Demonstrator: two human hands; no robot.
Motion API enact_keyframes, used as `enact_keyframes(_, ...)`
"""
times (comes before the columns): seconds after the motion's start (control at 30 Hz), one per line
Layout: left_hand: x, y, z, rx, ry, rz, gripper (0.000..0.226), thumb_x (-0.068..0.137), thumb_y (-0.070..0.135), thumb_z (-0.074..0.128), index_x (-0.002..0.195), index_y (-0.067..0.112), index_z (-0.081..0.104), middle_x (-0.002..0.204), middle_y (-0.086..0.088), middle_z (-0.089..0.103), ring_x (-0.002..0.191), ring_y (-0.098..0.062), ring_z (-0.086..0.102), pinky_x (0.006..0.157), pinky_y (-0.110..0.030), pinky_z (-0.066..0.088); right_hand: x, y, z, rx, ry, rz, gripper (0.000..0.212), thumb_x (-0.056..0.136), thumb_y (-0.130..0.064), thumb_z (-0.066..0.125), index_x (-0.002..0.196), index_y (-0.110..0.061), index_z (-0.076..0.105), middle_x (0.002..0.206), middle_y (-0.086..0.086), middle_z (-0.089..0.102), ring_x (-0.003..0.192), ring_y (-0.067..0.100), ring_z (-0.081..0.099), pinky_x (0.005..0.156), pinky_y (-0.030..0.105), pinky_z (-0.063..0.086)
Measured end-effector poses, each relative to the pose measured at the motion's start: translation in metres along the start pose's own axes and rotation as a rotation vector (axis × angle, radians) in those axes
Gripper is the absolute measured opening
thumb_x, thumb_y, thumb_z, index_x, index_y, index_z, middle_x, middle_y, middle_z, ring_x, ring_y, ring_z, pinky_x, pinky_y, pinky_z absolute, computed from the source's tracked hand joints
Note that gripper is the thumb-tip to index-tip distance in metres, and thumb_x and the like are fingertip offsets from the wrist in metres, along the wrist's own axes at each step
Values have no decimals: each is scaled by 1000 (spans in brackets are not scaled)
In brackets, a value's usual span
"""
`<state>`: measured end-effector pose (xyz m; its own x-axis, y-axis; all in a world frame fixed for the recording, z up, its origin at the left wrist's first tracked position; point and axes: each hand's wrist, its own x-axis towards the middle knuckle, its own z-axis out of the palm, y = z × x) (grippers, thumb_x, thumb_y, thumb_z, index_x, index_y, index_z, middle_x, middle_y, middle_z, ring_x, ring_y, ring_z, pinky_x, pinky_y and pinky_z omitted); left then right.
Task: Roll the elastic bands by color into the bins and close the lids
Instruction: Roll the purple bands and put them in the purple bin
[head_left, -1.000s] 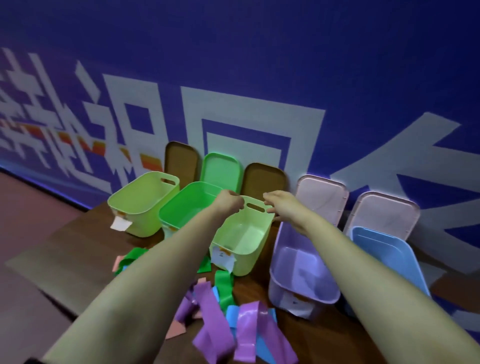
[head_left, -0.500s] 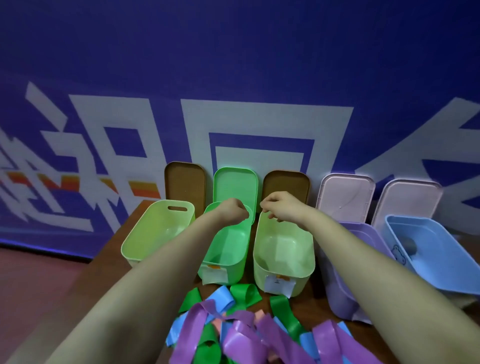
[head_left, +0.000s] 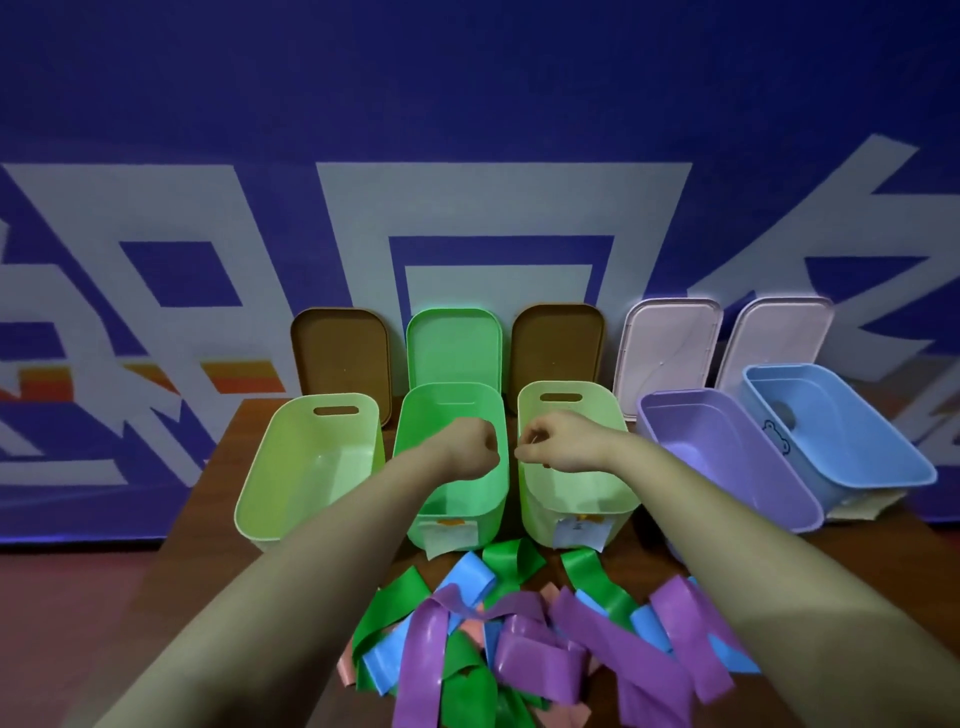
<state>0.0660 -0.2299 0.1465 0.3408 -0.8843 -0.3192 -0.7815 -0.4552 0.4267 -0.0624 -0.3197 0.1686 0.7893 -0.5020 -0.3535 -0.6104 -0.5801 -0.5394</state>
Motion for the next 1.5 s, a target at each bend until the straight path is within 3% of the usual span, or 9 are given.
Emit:
enact_keyframes(0.2, 6, -17, 32, 24, 2, 42, 24, 91, 16, 50, 107, 4, 64, 111, -15, 65, 101, -30, 60, 83, -32, 48, 12, 26, 27, -107, -36, -6, 26, 90, -28, 60, 108, -9, 65, 110, 8, 64, 94, 20, 57, 81, 31, 45)
enact_keyframes(0.37, 21, -27, 61, 25, 94, 98, 24, 90, 18, 52, 106, 6, 65, 110, -14, 67, 99, -30, 60, 85, -35, 50, 25, 54, 52, -180, 57, -48, 32, 91, -29, 59, 115, -9, 64, 113, 10, 65, 101, 25, 60, 88, 36, 49)
enact_keyframes(0.8, 33, -39, 97, -6, 481, 186, 25, 89, 23, 55, 107, 9, 66, 109, -12, 67, 97, -29, 61, 85, -39, 52, 44, 83, 77, -324, 385, -171, 32, 90, -38, 56, 114, -18, 64, 111, 5, 66, 99, 25, 61, 89, 41, 50)
enact_keyframes(0.97, 2, -31, 104, 40, 601, 234, 27, 89, 22, 55, 111, 9, 65, 113, -13, 65, 102, -29, 60, 87, -40, 51, 11, 77, 86, -393, 523, -229, 31, 91, -38, 53, 114, -20, 62, 110, 3, 66, 97, 24, 61, 86, 41, 52)
enact_keyframes(1.07, -30, -25, 117, 64, 663, 279, 27, 90, 20, 55, 111, 8, 65, 113, -13, 65, 101, -29, 60, 86, -40, 51, -22, 74, 100, -394, 575, -275, 30, 91, -37, 53, 112, -18, 63, 105, 2, 66, 86, 22, 63, 80, 40, 54)
enact_keyframes(1.27, -88, -16, 156, 81, 628, 286, 24, 87, 19, 56, 103, 7, 67, 105, -13, 68, 95, -30, 62, 84, -40, 52, -84, 82, 140, -386, 550, -234, 26, 89, -35, 56, 107, -18, 65, 104, 4, 66, 94, 23, 61, 85, 40, 51)
enact_keyframes(1.5, -134, -8, 215, 63, 443, 306, 20, 88, 16, 57, 102, 7, 67, 105, -7, 67, 92, -23, 62, 83, -35, 52, -142, 117, 191, -359, 448, -85, 22, 87, -34, 60, 99, -16, 66, 103, 6, 67, 89, 23, 63, 83, 40, 54)
